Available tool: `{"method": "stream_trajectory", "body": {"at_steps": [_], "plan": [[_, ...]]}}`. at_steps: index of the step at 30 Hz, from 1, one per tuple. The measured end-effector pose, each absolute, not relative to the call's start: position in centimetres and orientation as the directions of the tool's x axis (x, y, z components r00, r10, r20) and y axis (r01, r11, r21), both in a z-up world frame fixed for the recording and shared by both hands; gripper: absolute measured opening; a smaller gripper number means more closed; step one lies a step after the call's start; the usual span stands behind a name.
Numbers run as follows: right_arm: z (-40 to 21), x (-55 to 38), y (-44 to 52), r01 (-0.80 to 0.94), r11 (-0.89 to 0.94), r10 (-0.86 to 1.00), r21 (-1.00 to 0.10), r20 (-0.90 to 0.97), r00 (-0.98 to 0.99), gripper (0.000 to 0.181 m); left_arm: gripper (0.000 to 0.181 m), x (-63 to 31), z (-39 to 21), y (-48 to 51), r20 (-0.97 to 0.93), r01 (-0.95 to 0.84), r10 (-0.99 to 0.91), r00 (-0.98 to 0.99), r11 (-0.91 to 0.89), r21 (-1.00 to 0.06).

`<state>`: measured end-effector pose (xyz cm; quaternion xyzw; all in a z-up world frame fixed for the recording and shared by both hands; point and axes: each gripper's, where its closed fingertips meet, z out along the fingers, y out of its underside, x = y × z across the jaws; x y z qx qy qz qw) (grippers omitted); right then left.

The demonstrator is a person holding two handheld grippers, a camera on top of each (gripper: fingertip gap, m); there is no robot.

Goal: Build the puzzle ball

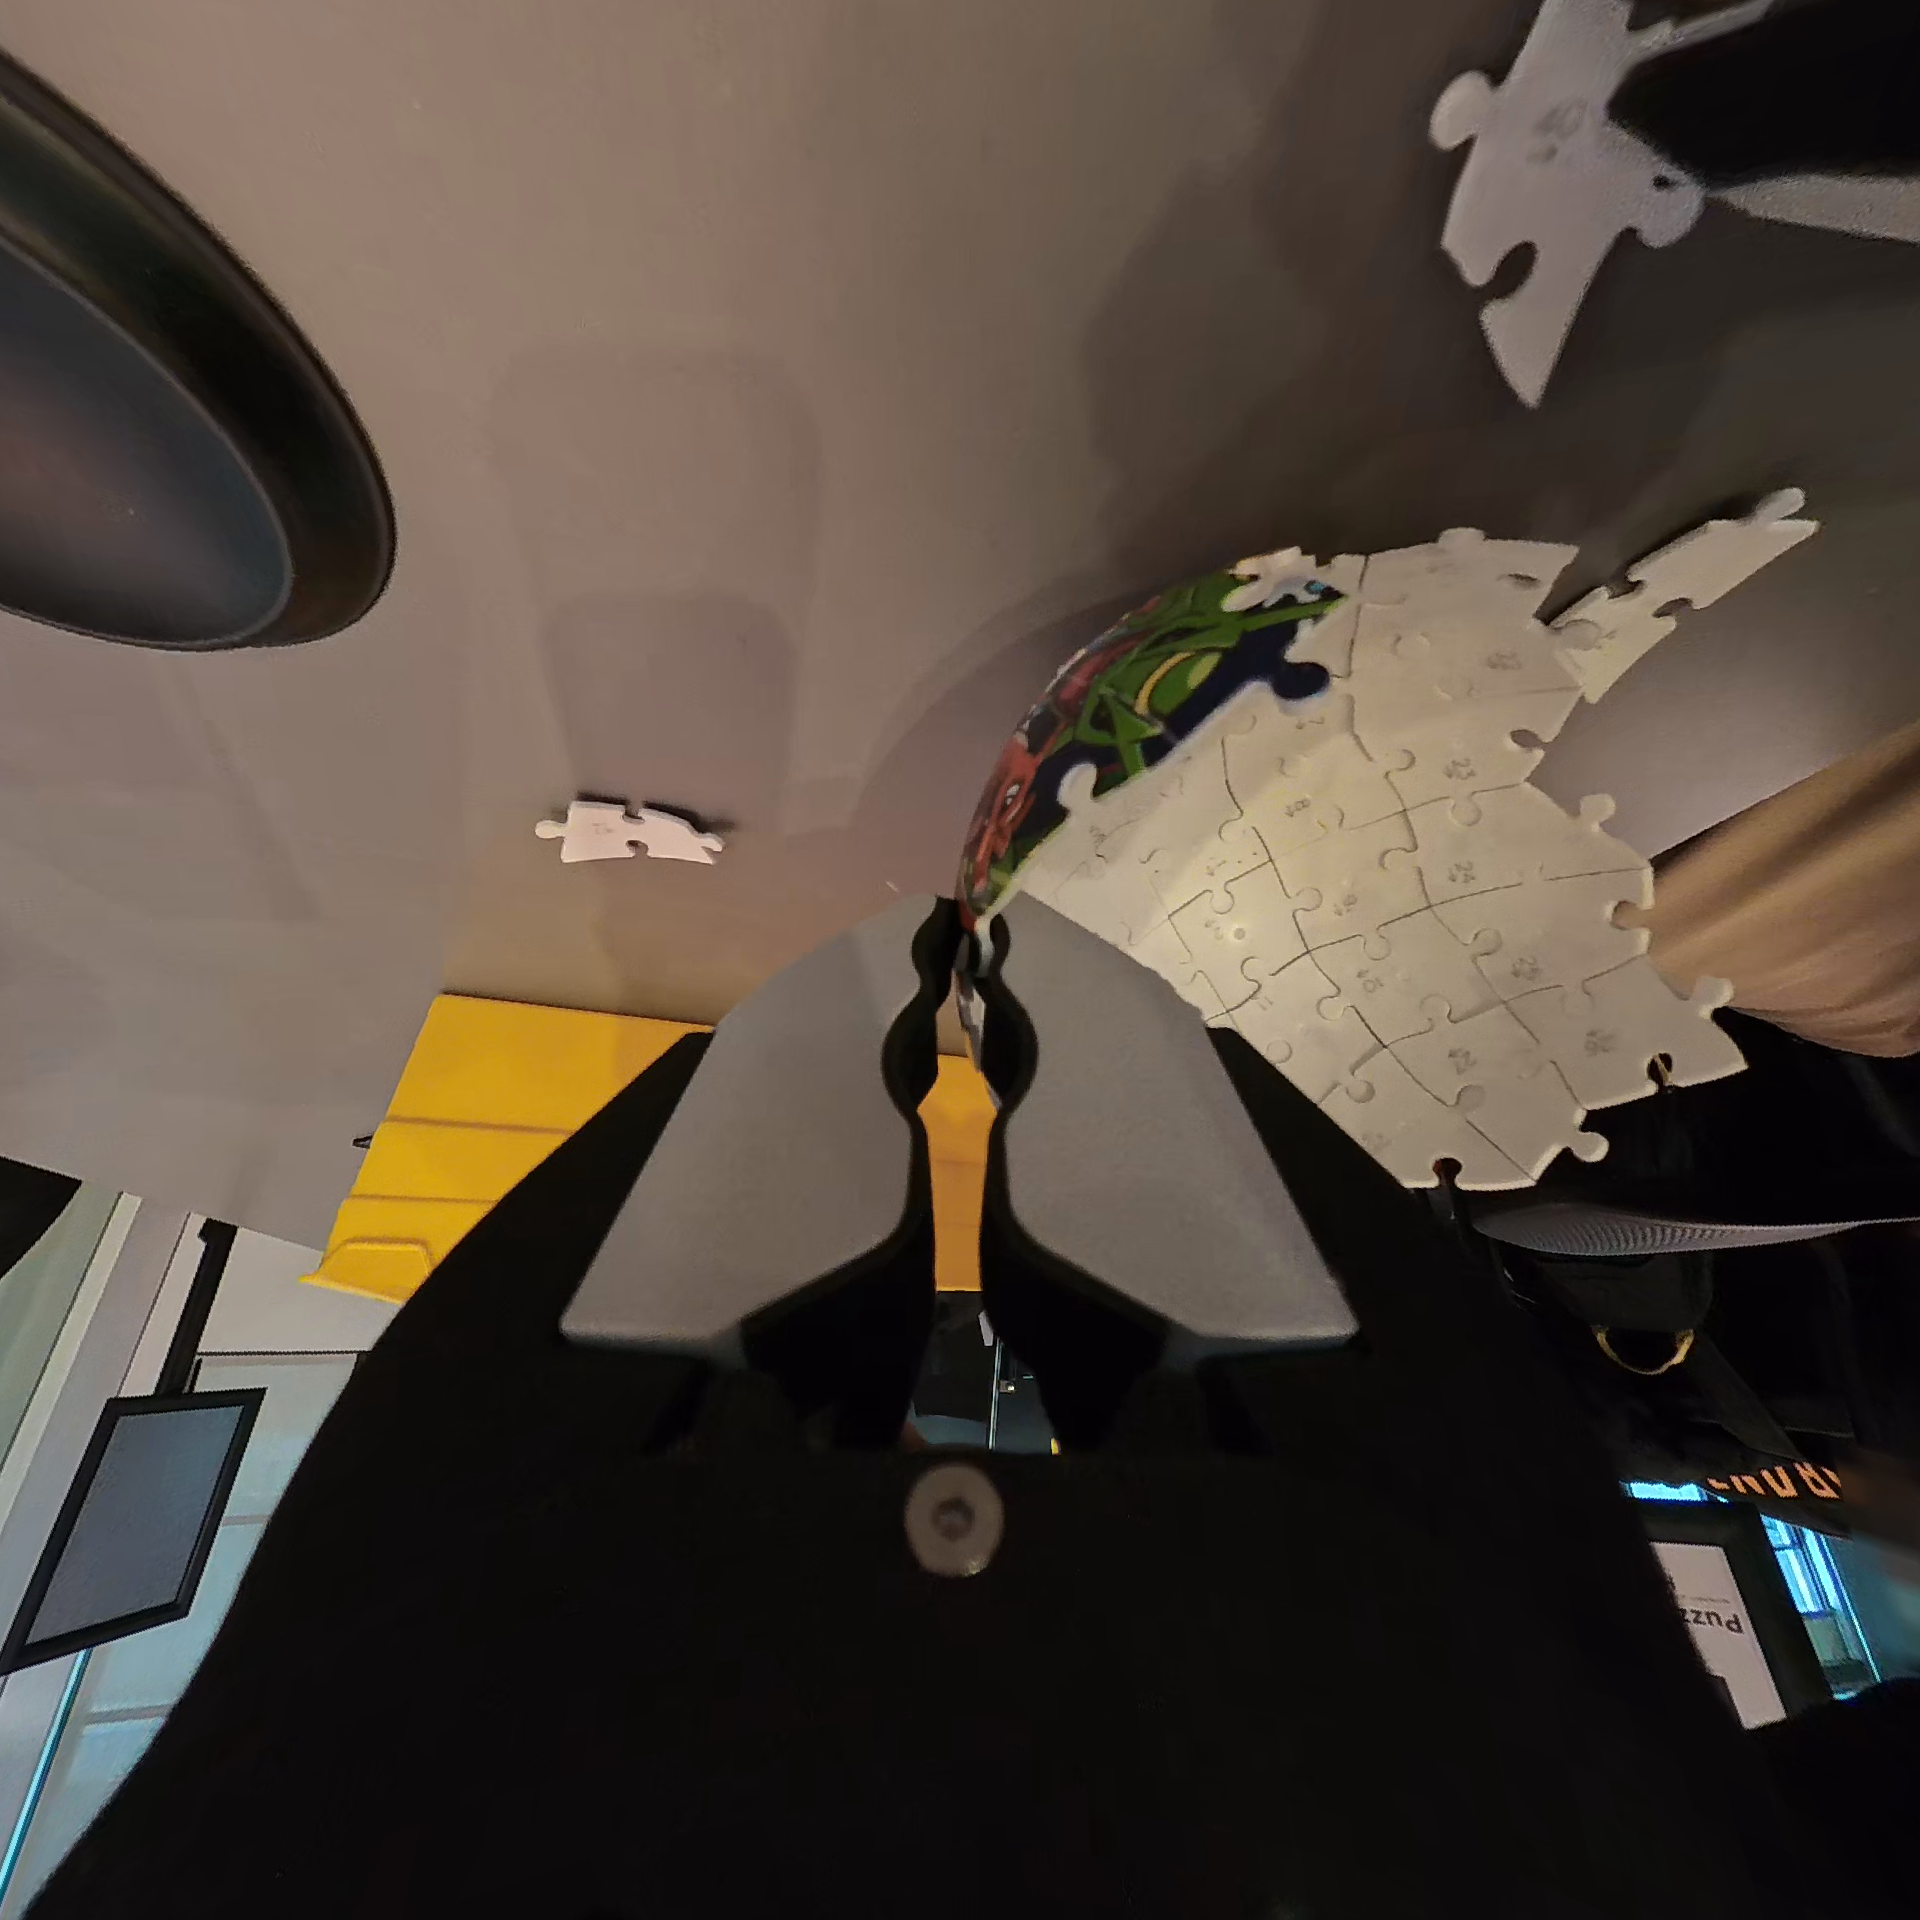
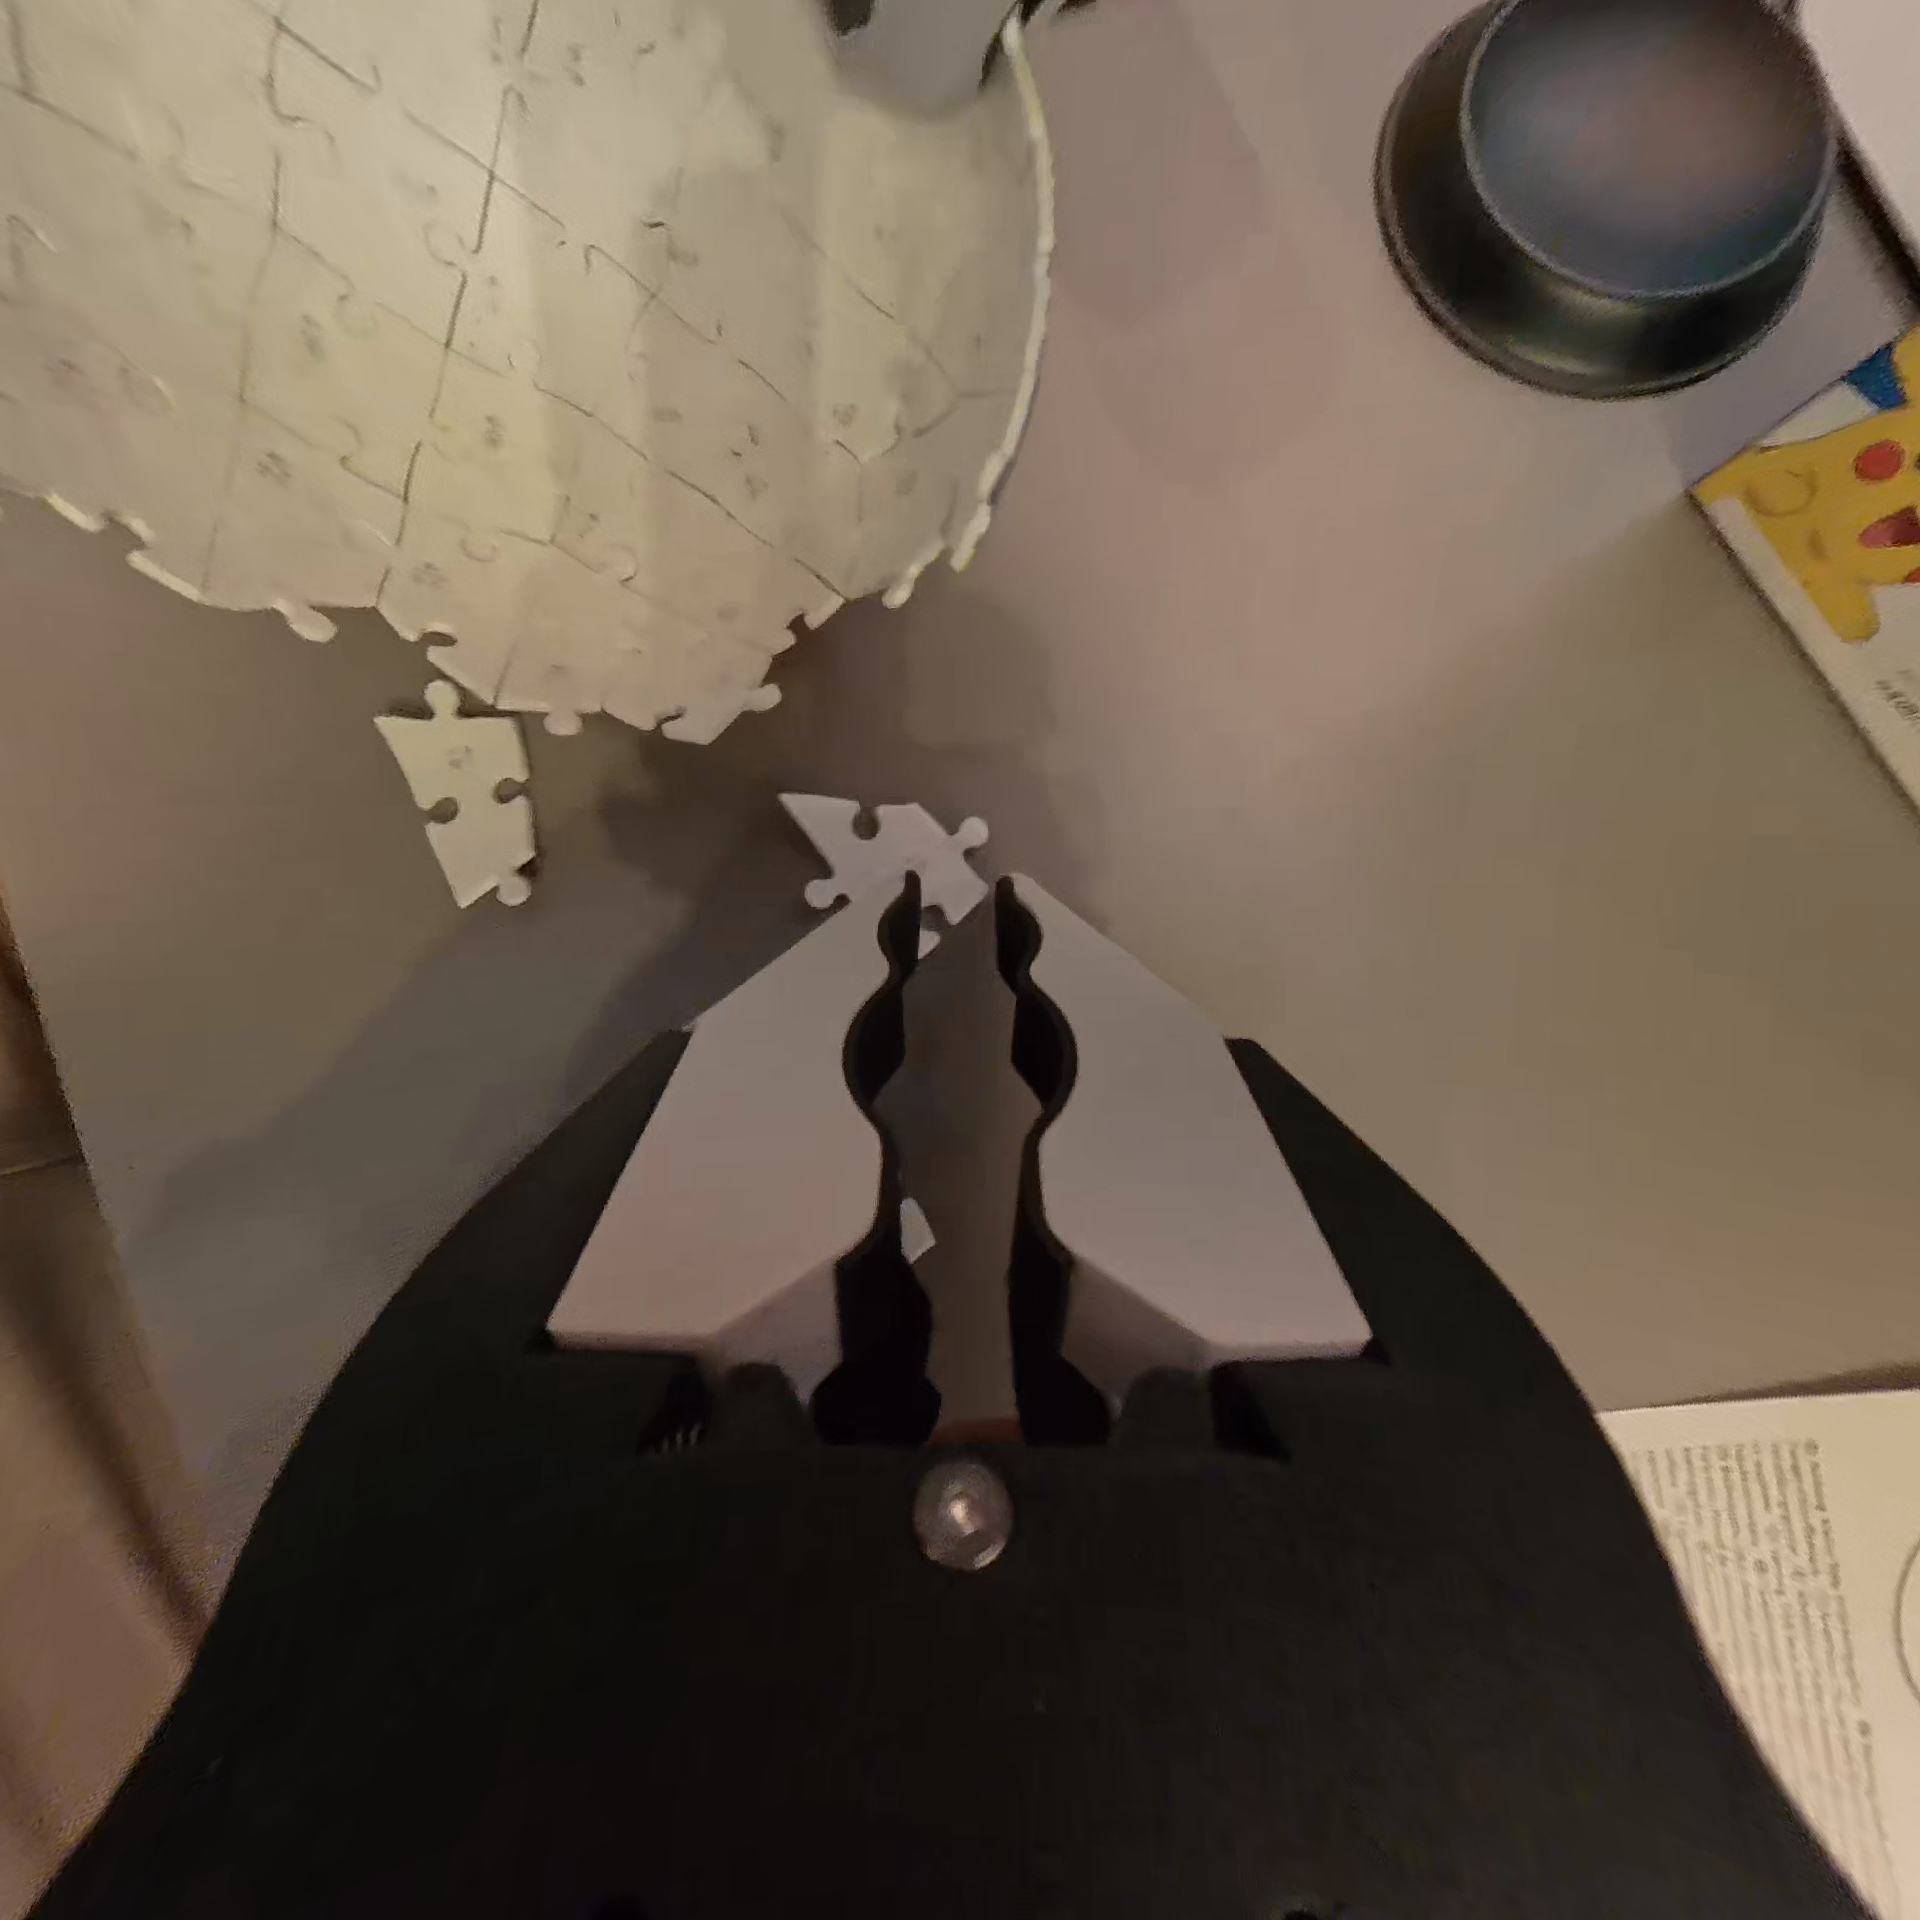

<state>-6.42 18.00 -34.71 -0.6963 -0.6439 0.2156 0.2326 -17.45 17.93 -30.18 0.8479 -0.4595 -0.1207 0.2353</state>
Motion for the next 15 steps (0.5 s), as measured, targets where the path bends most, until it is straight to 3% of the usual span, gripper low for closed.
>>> {"method": "stream_trajectory", "body": {"at_steps": [9,15], "plan": [[-33.9,-5.0,17.8,0.803,-0.111,0.994,-0.585,-0.055,0.098,0.015,0.002,-17.4,-30.2,17.9,0.012,-0.724,-0.836,0.549,-0.468,0.507],[-34.9,-4.3,17.1,0.850,-0.115,0.993,-0.514,-0.049,0.104,0.021,0.002,-17.3,-30.3,18.0,0.014,-0.726,-0.837,0.547,-0.466,0.506]]}}
